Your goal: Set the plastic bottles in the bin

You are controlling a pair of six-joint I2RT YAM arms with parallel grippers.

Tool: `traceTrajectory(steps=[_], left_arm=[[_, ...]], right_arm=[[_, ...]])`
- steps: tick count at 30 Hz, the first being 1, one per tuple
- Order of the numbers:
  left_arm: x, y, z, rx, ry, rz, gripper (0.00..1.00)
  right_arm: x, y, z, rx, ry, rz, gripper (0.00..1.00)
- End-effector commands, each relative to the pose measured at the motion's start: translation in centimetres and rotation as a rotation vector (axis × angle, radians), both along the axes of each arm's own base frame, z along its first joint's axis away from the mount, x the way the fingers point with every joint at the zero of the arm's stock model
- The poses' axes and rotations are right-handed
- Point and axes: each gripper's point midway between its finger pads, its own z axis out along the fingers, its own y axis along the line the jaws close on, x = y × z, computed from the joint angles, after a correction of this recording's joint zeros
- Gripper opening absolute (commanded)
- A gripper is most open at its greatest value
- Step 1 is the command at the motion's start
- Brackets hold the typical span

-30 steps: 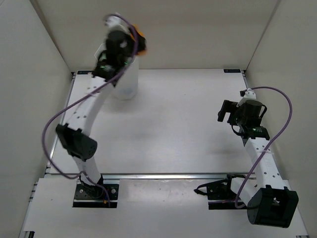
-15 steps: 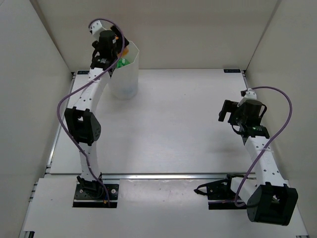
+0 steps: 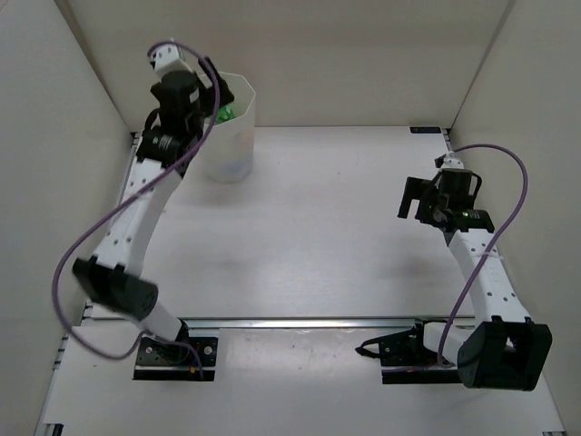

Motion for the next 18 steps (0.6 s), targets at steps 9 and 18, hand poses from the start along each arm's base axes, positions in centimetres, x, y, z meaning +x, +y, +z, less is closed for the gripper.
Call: traceTrajectory(steps=[9,18], left_arm=[[-25.6,12.5,-21.9,0.080,0.569,0.264,0.99],[-29.7,11.5,-24.8,0.015,0.596,0.217,0.98]], right_arm=[[-2.0,2.9,-1.3,0.122,0.030,0.054,0.99],[-5.1,5.8,-4.9,0.056,0.164,0.144,0.99]])
